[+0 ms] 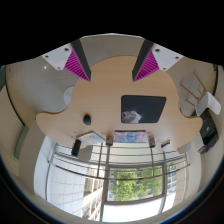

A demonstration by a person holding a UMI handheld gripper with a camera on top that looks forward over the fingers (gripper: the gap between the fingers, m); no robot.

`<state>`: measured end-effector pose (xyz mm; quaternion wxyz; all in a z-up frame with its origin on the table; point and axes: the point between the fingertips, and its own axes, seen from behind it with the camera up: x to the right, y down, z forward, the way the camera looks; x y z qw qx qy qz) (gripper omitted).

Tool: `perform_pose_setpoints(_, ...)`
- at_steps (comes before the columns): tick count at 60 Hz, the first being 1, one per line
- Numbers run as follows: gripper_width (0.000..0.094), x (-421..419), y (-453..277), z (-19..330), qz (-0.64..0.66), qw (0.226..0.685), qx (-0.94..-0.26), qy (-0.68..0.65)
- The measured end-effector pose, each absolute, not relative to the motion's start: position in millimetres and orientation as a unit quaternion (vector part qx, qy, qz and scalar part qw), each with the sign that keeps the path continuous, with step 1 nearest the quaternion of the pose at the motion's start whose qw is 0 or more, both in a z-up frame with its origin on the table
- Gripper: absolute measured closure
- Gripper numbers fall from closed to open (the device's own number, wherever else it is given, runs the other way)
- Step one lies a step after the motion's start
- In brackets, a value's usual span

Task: Arrange mouse

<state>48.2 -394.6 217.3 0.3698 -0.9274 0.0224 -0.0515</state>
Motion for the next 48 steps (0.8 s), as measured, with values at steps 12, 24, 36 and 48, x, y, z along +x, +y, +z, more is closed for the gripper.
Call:
perform_pose_setpoints(12,0.0088,93.4,-385.4,184.1,-0.067,0.352,-0.933,0.043)
perform_pose_setpoints(24,0.009,181.5,-321.6,121.0,-0.087,0.354,-0.929,0.065)
perform_pose_setpoints(36,0.0089,247.9,-188.3,80.8,-0.085,0.415,-0.903,0.069)
perform_pose_setpoints(48,0.0088,271.8,-60.3,43.5,-0.063,0.446,-0.891,0.051)
